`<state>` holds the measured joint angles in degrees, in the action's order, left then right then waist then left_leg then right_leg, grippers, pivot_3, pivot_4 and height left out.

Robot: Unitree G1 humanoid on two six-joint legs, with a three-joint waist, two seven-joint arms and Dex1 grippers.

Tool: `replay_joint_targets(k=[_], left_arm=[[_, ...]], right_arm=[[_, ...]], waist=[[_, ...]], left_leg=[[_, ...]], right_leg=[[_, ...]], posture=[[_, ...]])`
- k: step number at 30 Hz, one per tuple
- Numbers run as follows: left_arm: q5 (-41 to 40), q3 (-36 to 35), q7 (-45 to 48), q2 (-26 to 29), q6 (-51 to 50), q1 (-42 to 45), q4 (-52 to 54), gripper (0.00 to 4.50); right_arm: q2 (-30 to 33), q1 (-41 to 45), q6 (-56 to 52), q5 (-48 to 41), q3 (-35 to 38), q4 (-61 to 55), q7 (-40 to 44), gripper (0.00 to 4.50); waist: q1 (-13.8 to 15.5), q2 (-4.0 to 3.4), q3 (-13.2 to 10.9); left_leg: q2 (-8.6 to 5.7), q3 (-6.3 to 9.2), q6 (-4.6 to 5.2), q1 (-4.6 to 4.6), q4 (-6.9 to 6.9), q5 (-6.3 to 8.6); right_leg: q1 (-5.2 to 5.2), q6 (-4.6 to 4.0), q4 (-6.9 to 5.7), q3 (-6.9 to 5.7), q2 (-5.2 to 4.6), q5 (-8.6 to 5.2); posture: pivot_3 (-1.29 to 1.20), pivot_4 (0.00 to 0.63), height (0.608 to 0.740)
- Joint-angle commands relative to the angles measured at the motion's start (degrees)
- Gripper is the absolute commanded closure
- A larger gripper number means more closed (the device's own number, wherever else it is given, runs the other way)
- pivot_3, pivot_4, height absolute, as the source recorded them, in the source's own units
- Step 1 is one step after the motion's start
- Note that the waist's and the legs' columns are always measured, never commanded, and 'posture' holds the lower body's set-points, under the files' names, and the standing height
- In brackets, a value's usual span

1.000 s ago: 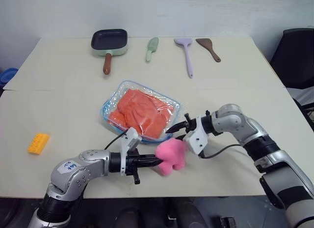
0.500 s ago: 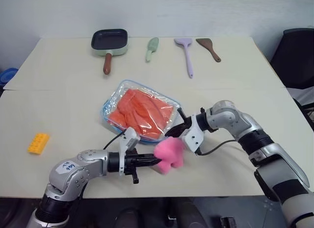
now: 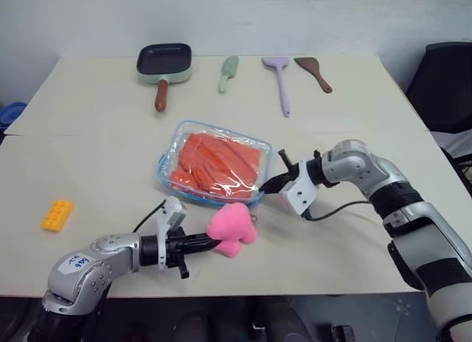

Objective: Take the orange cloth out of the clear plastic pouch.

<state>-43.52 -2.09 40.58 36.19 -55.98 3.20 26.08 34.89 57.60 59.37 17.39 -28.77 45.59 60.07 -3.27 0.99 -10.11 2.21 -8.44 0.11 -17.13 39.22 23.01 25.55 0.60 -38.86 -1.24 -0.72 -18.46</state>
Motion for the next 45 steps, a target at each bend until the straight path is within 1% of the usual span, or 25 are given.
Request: replay_joint_targets(k=[1,8,14,19,27,35,45], left_arm=[[-0.6,-1.3,0.1,0.4,0.5,-1.8,0.5,4.50],[-0.6,-1.7,-1.0,-0.1,0.8,-2.3,0.3,4.50],[-0.2,-4.2,-1.2,1.3,1.0,-3.5,-1.0,4.50],[-3.2,-14.5,0.1,6.0,-0.4,-6.6,-1.4,4.50],[-3.8,-20.5,0.8,9.3,-0.1,-7.5,-4.2,4.50],[-3.5,-30.8,0.5,12.2,-0.2,-6.8,-13.8,4.50],[-1.0,-34.2,1.3,14.9,3.2,-5.6,-20.9,4.50]], right_arm=[[1.6,1.8,0.7,-0.5,1.7,1.1,-0.9,4.48],[1.6,1.8,1.0,-0.9,1.7,1.9,-0.8,4.48],[2.4,1.9,1.9,0.5,1.7,2.7,-2.1,4.48],[4.3,1.8,4.2,2.7,1.6,4.2,-4.6,4.48],[5.3,1.7,6.0,4.6,1.4,5.5,-7.7,4.48],[8.9,0.0,9.6,4.7,1.7,3.4,-10.0,4.48],[11.8,-2.7,11.4,2.6,1.9,1.6,-11.5,4.48]], waist=[[0.0,0.00,0.0],[0.0,-0.01,0.0],[0.0,-0.01,0.0],[-0.1,-0.04,0.0],[-0.1,-0.05,0.0],[-0.1,-0.06,0.0],[-0.2,-0.06,0.0]], left_leg=[[0.00,0.00,0.00,0.00,0.00,0.00],[0.00,0.00,0.00,0.00,-0.01,0.00],[0.00,0.00,0.00,0.00,-0.01,0.00],[0.02,0.00,0.00,0.00,-0.02,0.00],[0.02,0.00,0.00,-0.01,-0.03,0.00],[0.02,-0.01,-0.01,-0.03,-0.03,0.00],[0.02,-0.01,-0.02,-0.02,-0.05,0.01]], right_leg=[[0.00,0.00,0.00,0.00,0.00,0.00],[0.00,0.00,0.00,0.00,0.00,0.00],[0.00,0.00,0.00,0.00,0.00,0.00],[0.04,-0.07,-0.01,-0.02,0.01,-0.04],[0.04,-0.09,-0.01,-0.03,0.00,-0.05],[0.06,-0.10,0.00,-0.05,-0.01,-0.06],[0.07,-0.10,0.00,-0.06,-0.01,-0.06]], posture=[[0.00,0.150,0.740],[0.00,0.150,0.740],[0.00,0.150,0.740],[0.00,0.150,0.740],[0.00,0.150,0.740],[0.00,0.150,0.740],[0.00,0.150,0.740]])
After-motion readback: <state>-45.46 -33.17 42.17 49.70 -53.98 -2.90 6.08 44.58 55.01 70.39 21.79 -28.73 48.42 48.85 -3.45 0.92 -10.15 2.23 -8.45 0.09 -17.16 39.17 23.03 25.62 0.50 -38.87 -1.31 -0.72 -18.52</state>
